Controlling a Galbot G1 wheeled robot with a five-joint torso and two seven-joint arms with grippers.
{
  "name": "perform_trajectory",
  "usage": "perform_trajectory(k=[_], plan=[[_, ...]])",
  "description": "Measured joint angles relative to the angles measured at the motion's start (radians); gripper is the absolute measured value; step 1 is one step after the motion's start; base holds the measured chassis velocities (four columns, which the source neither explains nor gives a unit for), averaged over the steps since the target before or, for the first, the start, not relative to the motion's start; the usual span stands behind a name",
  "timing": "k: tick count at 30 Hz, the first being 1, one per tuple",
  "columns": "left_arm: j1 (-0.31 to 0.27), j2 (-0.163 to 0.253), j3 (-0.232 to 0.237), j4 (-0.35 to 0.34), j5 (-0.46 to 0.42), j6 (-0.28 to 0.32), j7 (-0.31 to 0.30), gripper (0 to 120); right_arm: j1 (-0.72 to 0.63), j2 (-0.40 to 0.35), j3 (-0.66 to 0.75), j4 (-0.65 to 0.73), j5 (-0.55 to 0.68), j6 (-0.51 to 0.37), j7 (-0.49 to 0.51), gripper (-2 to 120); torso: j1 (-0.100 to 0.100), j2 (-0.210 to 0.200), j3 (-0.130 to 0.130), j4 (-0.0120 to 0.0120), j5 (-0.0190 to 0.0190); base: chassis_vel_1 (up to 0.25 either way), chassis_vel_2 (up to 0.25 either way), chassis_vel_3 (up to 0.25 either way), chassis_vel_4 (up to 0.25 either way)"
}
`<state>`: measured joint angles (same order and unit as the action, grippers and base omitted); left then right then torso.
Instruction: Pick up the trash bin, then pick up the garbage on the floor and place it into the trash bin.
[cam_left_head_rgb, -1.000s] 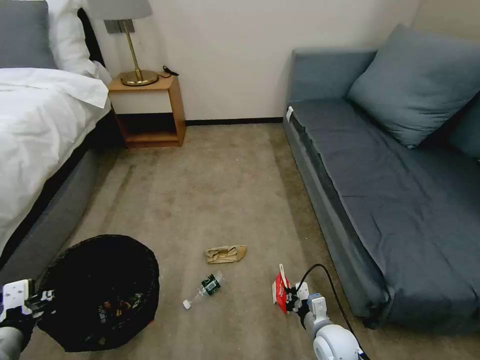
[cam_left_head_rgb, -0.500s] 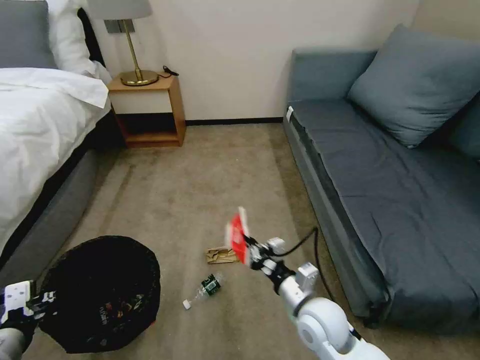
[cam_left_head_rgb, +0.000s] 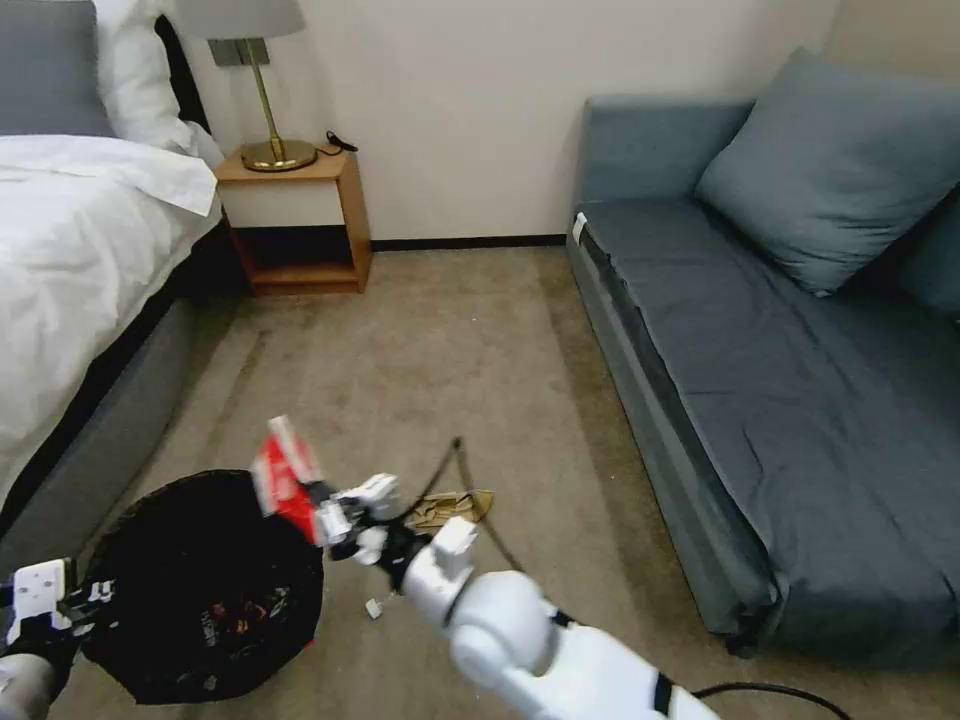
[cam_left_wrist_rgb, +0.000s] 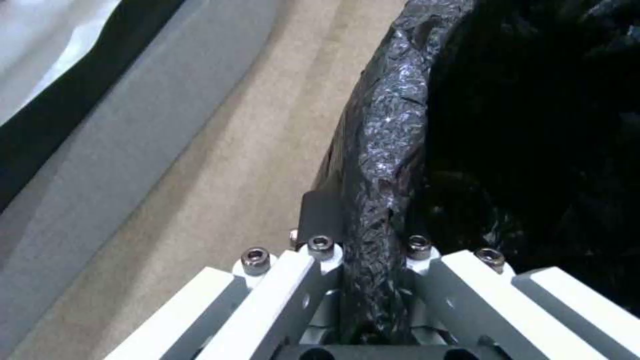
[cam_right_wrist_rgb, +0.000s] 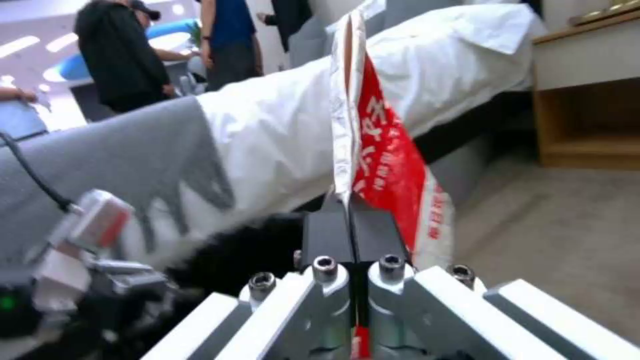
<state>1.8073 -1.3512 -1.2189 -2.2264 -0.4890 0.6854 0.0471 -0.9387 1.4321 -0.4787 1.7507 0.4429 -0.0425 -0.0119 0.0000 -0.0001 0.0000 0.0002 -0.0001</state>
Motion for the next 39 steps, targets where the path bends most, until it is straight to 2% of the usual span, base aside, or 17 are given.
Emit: perform_trajectory(k=[4, 13, 14, 17, 24, 25, 28, 29, 33, 37, 38, 39], plan=[[0.001, -0.001, -0.001, -0.001, -0.001, 0.000, 0.000, 4, -0.002, 0.037, -0.030, -0.019, -0.019, 0.000, 0.008, 0, 0.000, 0.000, 0.000, -0.0001, 0.0000, 0.000, 0.000, 0.000, 0.000], [-0.003, -0.005, 0.009, -0.010, -0.002, 0.000, 0.000, 4, -0.046, 0.067, -0.019, -0.038, -0.082, -0.003, -0.007, 0, 0.000, 0.000, 0.000, -0.0004, -0.0001, 0.000, 0.000, 0.000, 0.000], [-0.004, -0.008, 0.013, -0.010, -0.002, 0.000, 0.000, 4, -0.052, 0.069, -0.018, -0.040, -0.090, -0.005, -0.009, 7, 0.000, 0.000, 0.000, -0.0003, -0.0001, 0.000, 0.000, 0.000, 0.000], [-0.005, -0.009, 0.015, -0.010, -0.002, 0.000, -0.001, 4, -0.055, 0.070, -0.018, -0.044, -0.093, -0.007, -0.010, 14, 0.000, 0.000, 0.000, -0.0003, 0.0000, 0.000, 0.000, 0.000, 0.000], [-0.009, -0.009, 0.015, -0.008, -0.003, 0.000, -0.001, 4, -0.060, 0.064, -0.014, -0.046, -0.094, -0.014, -0.014, 44, 0.000, 0.000, 0.000, -0.0003, 0.0000, 0.000, 0.000, 0.000, 0.000], [-0.009, -0.009, 0.015, -0.008, -0.003, 0.000, -0.001, 4, -0.060, 0.064, -0.014, -0.046, -0.094, -0.014, -0.014, 44, 0.000, 0.000, 0.000, -0.0003, 0.0000, 0.000, 0.000, 0.000, 0.000], [-0.012, -0.009, 0.014, -0.005, -0.003, 0.000, -0.002, 4, -0.067, 0.058, -0.002, -0.041, -0.112, -0.011, -0.013, 59, 0.000, 0.000, 0.000, 0.0000, 0.0001, 0.000, 0.000, 0.000, 0.000], [-0.012, -0.009, 0.014, -0.005, -0.003, 0.000, -0.002, 4, -0.067, 0.058, -0.002, -0.041, -0.112, -0.011, -0.013, 59, 0.000, 0.000, 0.000, 0.0000, 0.0001, 0.000, 0.000, 0.000, 0.000], [-0.019, -0.006, 0.013, 0.000, -0.003, 0.001, -0.005, 4, -0.097, 0.024, 0.067, -0.020, -0.214, 0.001, 0.012, 76, 0.000, 0.000, 0.000, 0.0006, 0.0000, 0.000, 0.000, 0.000, 0.000], [-0.023, -0.006, 0.011, 0.002, -0.003, 0.001, -0.007, 4, -0.134, -0.008, 0.128, -0.008, -0.296, 0.024, 0.022, 84, 0.000, 0.000, 0.000, 0.0009, -0.0006, 0.000, 0.000, 0.000, 0.000], [-0.024, -0.007, 0.011, 0.005, -0.003, 0.003, -0.008, 4, -0.177, -0.034, 0.175, 0.001, -0.348, 0.048, 0.022, 90, 0.000, 0.000, 0.000, 0.0007, -0.0015, 0.000, 0.000, 0.000, 0.000], [-0.027, -0.007, 0.012, 0.016, -0.003, 0.004, -0.010, 4, -0.266, -0.079, 0.268, 0.019, -0.383, 0.099, 0.018, 99, 0.000, 0.000, 0.000, -0.0006, -0.0003, 0.000, 0.000, 0.000, 0.000]])
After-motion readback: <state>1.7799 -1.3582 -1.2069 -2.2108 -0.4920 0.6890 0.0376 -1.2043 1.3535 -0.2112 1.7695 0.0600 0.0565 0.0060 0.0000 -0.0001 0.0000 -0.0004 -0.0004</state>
